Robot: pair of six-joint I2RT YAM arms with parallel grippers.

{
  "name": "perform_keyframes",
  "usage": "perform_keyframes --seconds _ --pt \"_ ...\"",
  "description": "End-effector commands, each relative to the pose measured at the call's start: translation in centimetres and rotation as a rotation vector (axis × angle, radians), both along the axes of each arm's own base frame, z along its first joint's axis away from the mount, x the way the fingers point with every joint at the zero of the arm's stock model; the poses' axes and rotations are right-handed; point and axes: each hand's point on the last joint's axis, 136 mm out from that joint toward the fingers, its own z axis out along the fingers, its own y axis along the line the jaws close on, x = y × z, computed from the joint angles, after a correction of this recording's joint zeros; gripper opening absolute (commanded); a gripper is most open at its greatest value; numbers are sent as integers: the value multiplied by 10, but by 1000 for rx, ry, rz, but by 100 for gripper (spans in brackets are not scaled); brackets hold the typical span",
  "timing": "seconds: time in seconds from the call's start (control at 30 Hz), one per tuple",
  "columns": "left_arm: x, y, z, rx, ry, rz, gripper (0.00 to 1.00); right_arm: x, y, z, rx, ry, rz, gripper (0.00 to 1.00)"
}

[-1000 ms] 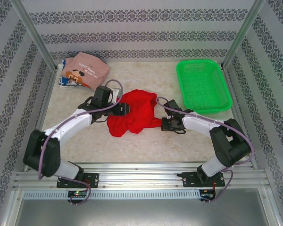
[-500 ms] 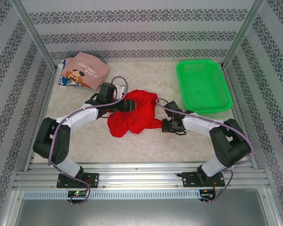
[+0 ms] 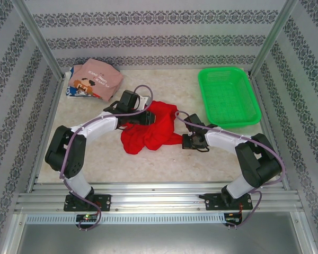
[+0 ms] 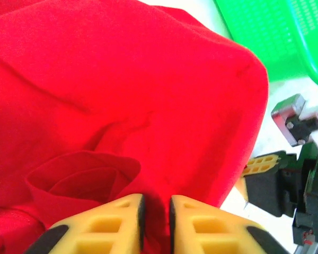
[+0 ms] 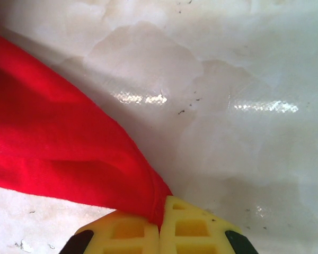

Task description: Fold and stack the t-shirts

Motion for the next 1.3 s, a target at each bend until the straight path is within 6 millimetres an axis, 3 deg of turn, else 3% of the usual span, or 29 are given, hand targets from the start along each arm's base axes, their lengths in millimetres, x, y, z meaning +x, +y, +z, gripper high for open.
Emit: perform_keyframes --seconds 0.0,0.07,0.17,0.23,0.37,0.5,0.63,0.73,0.83,1.07,1.27 --pt "-2 12 5 96 -26 6 9 -2 -5 6 -9 -6 3 0" --pt "0 26 20 124 -65 42 5 -1 -6 10 -12 -18 1 0" --pt "1 52 62 138 -150 115 2 3 -10 23 -16 -61 -8 0" --pt "-3 72 93 156 -224 164 1 7 -15 38 -9 -105 -20 0" --pt "-15 104 134 154 -302 227 1 12 -27 70 28 -171 -39 0" --pt "-24 128 154 169 -338 265 1 14 -44 96 31 -210 -54 0" --pt "-28 131 160 174 -341 259 1 17 -65 115 56 -245 -100 0" --pt "-31 123 153 129 -310 249 1 14 -83 120 52 -236 -142 0" --pt "-37 107 130 111 -273 223 2 5 -95 113 55 -206 -174 0" --pt "-48 39 55 140 -113 86 2 -8 -102 86 68 -147 -218 0" --pt "-51 -12 18 158 -65 16 2 -5 -103 78 71 -135 -242 0"
